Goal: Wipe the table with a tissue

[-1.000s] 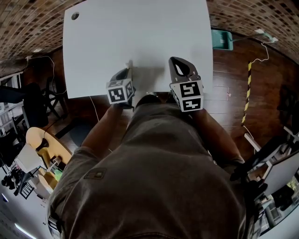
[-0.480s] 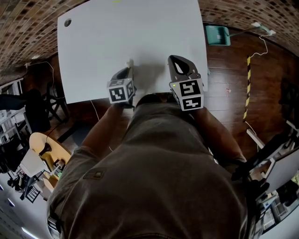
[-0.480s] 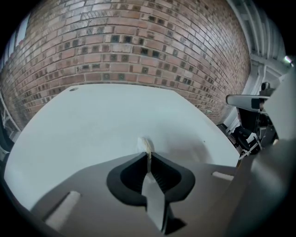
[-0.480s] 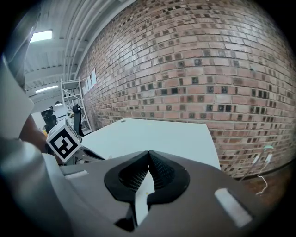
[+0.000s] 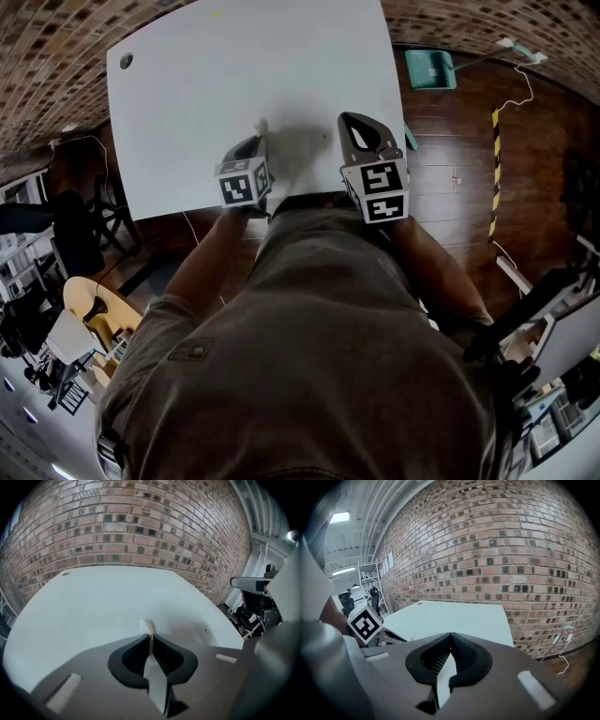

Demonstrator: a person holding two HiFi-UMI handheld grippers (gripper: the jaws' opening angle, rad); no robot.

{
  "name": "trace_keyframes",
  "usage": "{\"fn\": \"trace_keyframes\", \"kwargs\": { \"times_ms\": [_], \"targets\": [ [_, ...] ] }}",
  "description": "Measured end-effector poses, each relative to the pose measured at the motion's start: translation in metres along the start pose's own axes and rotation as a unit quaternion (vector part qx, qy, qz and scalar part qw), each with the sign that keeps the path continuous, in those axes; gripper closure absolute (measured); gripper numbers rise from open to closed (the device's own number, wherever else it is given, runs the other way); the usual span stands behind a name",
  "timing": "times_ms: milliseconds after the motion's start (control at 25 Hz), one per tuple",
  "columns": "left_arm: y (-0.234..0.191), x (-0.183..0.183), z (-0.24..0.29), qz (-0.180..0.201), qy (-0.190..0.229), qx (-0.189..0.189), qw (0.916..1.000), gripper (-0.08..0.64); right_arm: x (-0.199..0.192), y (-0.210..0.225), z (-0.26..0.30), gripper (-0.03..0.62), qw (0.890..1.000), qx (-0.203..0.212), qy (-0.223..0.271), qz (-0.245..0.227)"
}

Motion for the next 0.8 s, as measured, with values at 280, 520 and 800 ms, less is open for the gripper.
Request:
{"fn": "trace_keyframes", "kwargs": {
  "times_ms": [280,520,800],
  "targets": [
    [-0.012,-0.005,-0.006,-0.013,0.001,0.012,0.9998,0.531,0.005,-0.009,0.005,0.578,1.000,0.011,0.002,-0.004],
    [-0.042,-0.012,-0.015,-0.033,0.006,0.036,0.9988,0.531,0.004,-0.022,0.013,0.578,1.000,0.021,0.000,-0.011],
    [-0.052,-0.010,-0.013,-0.039,0.008,0.039,0.9984,0.531,0.006,-0.026,0.017,0.578,1.000,0.019,0.000,-0.013]
  ]
}}
Point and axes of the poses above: the fingertips, and each gripper's own axes: z forward along the fingers, y to its right, x out of its top, the point moved 2 cm from there along -z, backward along the fingers, and after that the axes turned 4 degrees about z, right-handed, at the moved point
